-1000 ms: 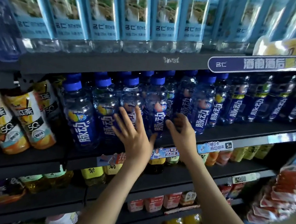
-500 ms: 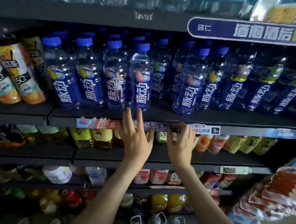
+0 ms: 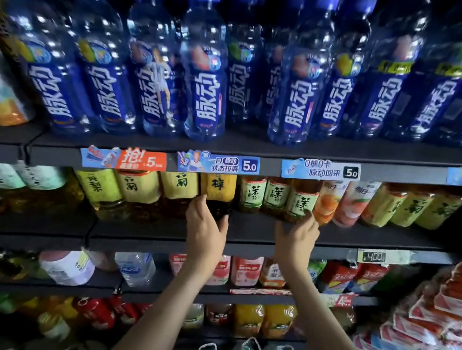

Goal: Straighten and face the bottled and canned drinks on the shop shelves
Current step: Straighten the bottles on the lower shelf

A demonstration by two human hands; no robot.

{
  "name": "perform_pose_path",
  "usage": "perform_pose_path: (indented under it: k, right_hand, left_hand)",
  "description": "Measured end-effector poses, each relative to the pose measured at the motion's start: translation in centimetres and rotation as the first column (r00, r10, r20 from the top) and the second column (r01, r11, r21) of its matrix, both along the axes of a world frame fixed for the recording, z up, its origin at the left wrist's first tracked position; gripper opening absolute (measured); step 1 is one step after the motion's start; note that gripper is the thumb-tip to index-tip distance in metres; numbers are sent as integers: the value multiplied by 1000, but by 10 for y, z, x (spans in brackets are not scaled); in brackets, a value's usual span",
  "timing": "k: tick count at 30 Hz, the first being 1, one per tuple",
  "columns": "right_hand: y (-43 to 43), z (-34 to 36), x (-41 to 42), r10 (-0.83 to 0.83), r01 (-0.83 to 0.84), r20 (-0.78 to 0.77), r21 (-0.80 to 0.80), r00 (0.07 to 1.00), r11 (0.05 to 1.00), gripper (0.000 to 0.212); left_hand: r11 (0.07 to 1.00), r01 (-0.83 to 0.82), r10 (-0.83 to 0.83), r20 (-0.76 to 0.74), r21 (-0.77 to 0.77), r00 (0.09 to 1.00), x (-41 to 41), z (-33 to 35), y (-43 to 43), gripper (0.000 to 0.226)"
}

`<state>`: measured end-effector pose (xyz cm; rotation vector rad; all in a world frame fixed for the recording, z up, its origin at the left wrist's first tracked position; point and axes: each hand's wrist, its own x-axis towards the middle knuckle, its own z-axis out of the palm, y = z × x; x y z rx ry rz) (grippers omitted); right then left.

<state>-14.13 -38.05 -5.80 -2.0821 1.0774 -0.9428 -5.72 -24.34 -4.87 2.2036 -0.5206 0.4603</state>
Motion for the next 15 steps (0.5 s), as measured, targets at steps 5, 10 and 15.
perform_pose_path:
  k: [5,10,15]
  right_hand:
    - [-32,-17,21,-111,106,120,48,987,993,84]
    - [-48,-31,35,-189,208,166,-104,968,973,81]
    - [-60,-39,39,-201,220,125,-170,972,961,70]
  left_hand:
    - [988,125,-113,130,-86,985,5,-23,-40,42]
    - [986,137,-125,125,-91,984,9,-38,-91,65]
    - [979,126,-120,47,-158,992,15,-43,-123,79]
